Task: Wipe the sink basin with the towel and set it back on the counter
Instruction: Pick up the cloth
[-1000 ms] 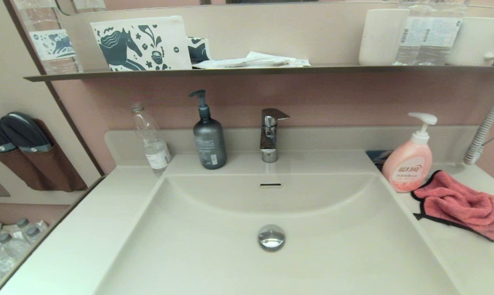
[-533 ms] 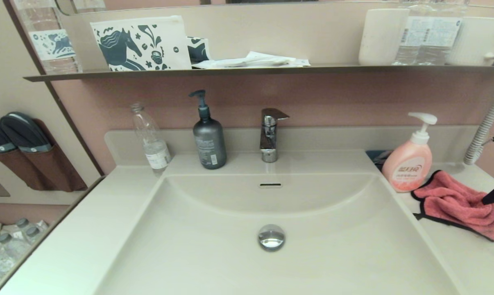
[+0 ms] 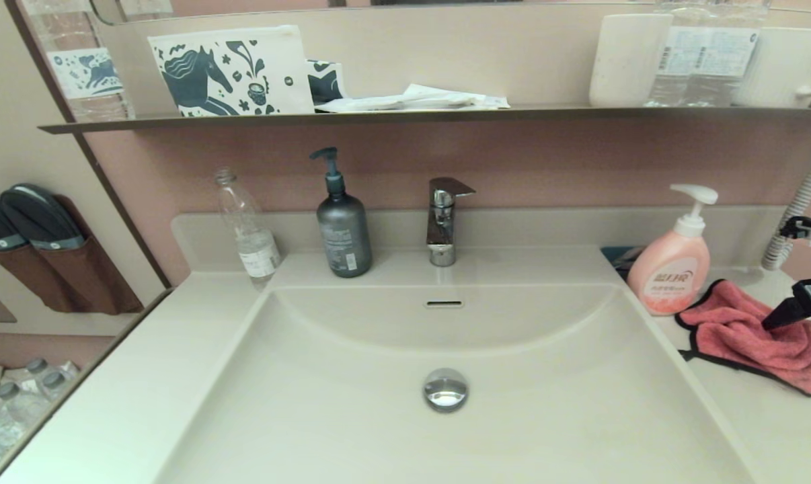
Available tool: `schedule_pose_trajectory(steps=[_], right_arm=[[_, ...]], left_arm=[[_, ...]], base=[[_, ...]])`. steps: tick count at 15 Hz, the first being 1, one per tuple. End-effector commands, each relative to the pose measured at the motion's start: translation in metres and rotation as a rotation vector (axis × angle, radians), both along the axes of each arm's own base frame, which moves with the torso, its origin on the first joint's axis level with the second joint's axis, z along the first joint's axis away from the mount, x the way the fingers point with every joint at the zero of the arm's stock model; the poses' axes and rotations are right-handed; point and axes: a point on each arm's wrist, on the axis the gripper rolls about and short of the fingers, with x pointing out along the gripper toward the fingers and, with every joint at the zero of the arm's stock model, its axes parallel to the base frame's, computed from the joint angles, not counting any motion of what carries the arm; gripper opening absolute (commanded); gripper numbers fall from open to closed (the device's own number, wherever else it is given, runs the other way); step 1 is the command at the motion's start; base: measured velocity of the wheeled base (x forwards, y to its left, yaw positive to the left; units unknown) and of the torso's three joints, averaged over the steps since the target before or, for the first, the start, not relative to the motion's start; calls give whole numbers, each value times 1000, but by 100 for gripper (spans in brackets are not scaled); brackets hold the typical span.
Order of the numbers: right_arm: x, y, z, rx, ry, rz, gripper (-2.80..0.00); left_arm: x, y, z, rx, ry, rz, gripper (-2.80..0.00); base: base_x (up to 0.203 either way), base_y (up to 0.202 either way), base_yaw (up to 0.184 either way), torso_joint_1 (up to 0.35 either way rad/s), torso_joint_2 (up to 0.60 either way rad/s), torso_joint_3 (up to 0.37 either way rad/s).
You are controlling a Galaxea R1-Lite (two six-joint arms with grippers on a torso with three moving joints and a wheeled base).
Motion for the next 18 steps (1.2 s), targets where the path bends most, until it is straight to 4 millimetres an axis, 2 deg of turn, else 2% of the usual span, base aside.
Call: schedule_pose_trajectory(steps=[1, 10, 11, 14, 18], right_arm=[[10, -4, -15, 20, 36, 5, 0], [24, 4, -33, 102, 49, 41, 0], [24, 4, -33, 108, 46, 42, -280], [25, 3, -35, 118, 48, 17, -280], [12, 4, -15, 105, 6, 3, -280]], left_arm=[[0, 0, 0, 0, 1, 1, -280], [0, 0, 0, 0, 1, -1, -280], [0, 0, 0, 0, 1, 1, -280], [0, 0, 0, 0, 1, -1, -280], [0, 0, 0, 0, 1, -1, -280]], base=[[0, 0, 0, 0, 0, 0], [0, 0, 0, 0, 0, 0], [0, 0, 0, 0, 0, 0], [0, 0, 0, 0, 0, 0], [0, 0, 0, 0, 0, 0]])
